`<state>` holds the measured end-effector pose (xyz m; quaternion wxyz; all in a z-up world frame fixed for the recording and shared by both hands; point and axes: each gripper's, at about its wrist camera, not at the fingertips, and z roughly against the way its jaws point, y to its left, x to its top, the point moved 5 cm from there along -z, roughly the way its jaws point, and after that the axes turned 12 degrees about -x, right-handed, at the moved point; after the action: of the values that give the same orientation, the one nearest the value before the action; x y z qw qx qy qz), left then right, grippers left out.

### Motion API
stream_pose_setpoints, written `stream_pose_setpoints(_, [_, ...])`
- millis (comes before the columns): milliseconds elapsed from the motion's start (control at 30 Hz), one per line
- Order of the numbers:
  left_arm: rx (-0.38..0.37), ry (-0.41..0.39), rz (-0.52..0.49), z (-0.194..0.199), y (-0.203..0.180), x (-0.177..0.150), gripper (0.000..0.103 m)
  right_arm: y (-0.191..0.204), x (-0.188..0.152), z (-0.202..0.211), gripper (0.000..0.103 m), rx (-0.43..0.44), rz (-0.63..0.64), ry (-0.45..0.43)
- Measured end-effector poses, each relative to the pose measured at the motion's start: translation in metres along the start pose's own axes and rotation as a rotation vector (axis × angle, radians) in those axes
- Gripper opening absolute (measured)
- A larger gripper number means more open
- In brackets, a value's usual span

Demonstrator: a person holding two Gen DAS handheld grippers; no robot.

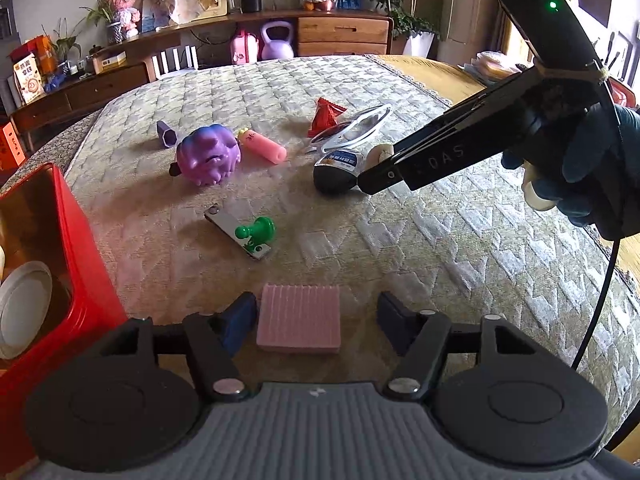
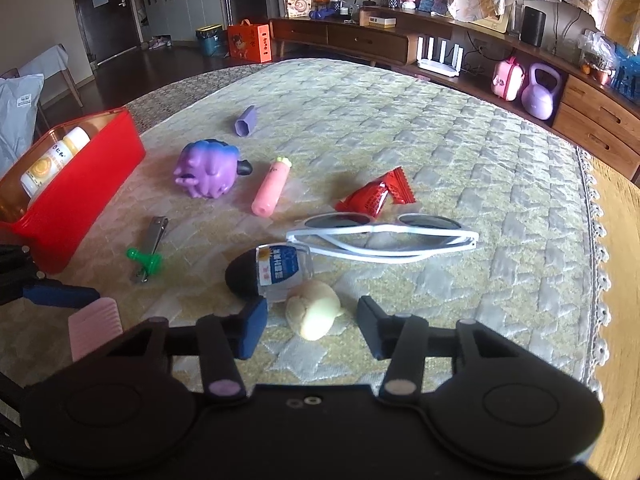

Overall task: Organize rigid objects
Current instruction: 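Grasp the pink comb with the left gripper while the right gripper grasps the cream ball, then carry the pink comb and cream ball into the red box and open both grippers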

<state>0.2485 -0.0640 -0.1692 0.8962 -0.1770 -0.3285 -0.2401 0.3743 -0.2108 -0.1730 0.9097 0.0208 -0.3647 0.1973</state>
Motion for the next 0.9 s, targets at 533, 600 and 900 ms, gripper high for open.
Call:
stream_pose_setpoints(533, [0.080, -0.010, 0.034, 0.013, -0.004, -0.003, 0.040, -0.002, -0.003, 0.019, 0.028, -0.016, -0.067, -0.030])
stream_pose_setpoints(600, [0.075, -0.017, 0.048, 0.019, -0.004, -0.004, 0.040, 0.000, -0.005, 0.028, 0.028, -0.013, -0.071, -0.037])
stream_pose_setpoints(900, [0.096, -0.069, 0.087, 0.057, -0.008, 0.002, 0.040, 0.030, -0.009, 0.078, 0.028, 0.019, -0.027, -0.074])
